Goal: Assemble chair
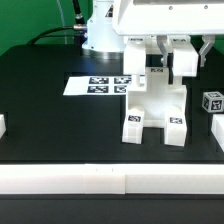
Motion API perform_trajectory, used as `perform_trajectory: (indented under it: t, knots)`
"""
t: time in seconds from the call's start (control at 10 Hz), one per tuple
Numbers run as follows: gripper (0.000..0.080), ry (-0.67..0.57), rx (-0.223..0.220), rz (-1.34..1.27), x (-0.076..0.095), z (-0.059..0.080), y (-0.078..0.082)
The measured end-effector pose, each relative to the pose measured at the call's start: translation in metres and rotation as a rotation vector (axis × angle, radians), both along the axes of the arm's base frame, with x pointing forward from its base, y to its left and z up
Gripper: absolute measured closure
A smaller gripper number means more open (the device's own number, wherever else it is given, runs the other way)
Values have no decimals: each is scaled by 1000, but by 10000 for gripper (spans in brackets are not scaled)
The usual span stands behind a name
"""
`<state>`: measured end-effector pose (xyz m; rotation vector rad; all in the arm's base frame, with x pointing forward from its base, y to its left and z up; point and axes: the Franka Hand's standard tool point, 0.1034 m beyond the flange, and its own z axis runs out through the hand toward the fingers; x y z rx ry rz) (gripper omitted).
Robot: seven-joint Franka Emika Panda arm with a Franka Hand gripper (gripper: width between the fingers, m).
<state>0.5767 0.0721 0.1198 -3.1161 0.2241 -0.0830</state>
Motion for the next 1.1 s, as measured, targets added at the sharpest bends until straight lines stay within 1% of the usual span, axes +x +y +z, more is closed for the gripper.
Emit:
perform_trajectory:
  t: [0.5, 1.1]
  knots:
    - [511, 0, 0, -1, 0, 0, 0]
    - [511, 3, 5, -67, -2, 0, -2]
